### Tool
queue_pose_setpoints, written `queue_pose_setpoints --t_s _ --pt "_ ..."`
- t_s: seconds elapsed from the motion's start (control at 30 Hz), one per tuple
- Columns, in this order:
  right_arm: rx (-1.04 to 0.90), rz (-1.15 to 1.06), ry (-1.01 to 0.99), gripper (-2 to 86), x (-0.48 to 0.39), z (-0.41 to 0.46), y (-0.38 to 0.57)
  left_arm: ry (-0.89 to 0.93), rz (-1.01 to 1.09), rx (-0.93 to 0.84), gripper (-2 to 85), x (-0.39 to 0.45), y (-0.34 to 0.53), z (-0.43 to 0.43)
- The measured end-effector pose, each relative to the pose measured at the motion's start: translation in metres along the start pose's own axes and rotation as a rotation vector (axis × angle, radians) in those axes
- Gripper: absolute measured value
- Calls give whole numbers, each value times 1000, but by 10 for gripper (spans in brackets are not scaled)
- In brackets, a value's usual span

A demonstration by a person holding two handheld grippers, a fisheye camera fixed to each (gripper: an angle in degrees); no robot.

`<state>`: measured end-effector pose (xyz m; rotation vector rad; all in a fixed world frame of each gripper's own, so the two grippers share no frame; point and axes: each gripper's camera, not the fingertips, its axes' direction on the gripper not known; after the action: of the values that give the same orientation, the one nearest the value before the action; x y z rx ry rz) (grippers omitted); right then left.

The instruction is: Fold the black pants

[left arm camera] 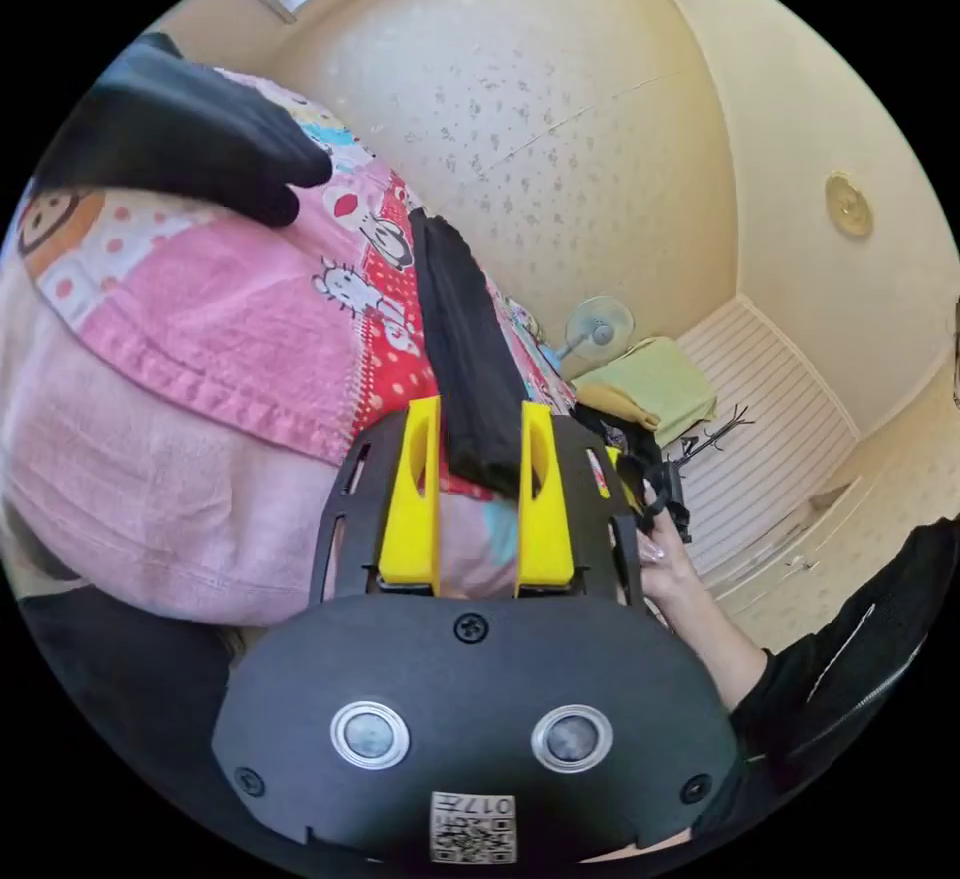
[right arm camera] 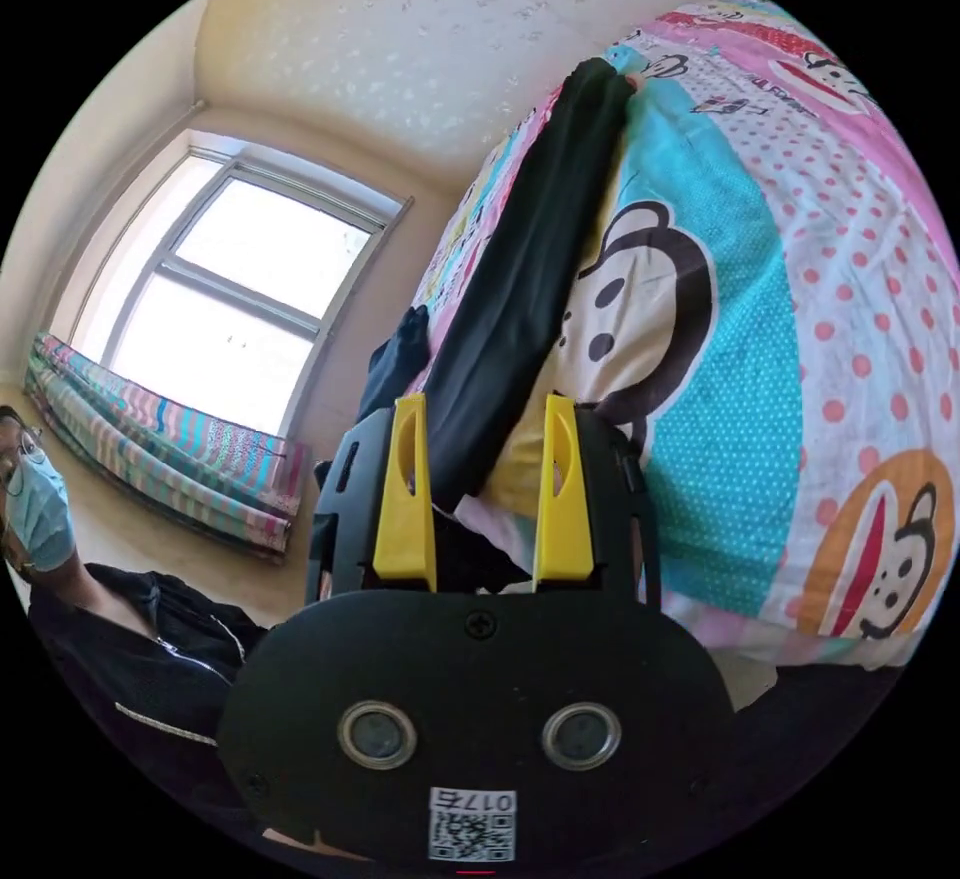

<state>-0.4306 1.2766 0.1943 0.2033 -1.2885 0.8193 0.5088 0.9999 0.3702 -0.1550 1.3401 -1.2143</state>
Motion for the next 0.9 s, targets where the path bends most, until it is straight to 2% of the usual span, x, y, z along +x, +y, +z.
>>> queue_pose_setpoints --t_s 0.07,0.13,0.2,0.3,0.37,0.47,0.57,0.67,0.8,0.83,0.9 --pt "70 21 -32 153 -4 -27 7 7 -28 31 124 0 3 -1" --pt "98 33 -100 155 -6 -40 8 -89 51 32 131 14 1 -3" --pt "40 66 -159 157 -1 -43 2 -193 171 75 155 32 2 -6" --pt "18 96 -177 148 5 -56 -6 -143 112 -8 181 22 0 4" --pt "19 115 -227 146 6 -70 -15 -136 118 -10 177 20 1 3" --pt "1 121 -270 152 3 -86 -28 -112 144 -113 161 26 -2 8" --pt "-9 123 -276 158 -3 -100 -39 -179 182 -163 159 39 0 15" --pt "-4 126 -280 160 -9 -112 -48 -159 147 -198 151 42 -1 16" --pt "-7 141 -302 163 -13 -123 -57 -206 141 -204 105 43 4 15" --pt "-3 149 -318 164 -14 -127 -60 -196 132 -192 97 41 5 14" --pt "7 157 -344 166 -15 -134 -64 -34 -2 -160 74 27 4 10"
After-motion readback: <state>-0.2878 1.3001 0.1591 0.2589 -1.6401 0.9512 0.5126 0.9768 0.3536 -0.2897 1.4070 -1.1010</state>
